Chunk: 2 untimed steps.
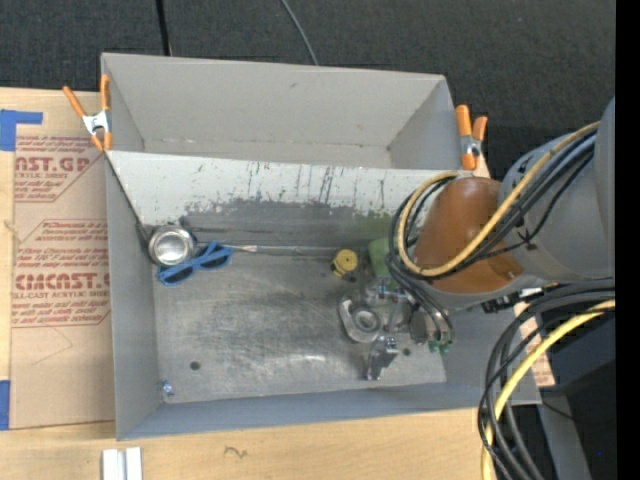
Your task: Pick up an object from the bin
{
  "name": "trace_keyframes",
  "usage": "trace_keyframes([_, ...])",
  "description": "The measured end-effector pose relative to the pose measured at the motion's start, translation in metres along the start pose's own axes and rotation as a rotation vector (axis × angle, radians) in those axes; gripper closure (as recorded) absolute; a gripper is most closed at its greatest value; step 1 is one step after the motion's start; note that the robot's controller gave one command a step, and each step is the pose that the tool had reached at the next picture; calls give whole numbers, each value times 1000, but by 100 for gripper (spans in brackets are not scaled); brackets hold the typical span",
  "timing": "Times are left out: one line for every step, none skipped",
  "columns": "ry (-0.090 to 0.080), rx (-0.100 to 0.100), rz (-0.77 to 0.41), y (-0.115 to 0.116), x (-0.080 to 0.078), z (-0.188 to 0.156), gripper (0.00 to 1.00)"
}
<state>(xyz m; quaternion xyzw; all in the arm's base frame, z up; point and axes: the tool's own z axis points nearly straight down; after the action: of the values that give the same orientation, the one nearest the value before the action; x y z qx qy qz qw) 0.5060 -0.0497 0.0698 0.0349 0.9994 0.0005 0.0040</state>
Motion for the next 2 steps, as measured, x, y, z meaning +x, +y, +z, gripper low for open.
trace_keyframes([6, 2, 189, -26, -1, -30, 0])
trace_keyframes([8, 1, 350, -12, 0, -34, 0])
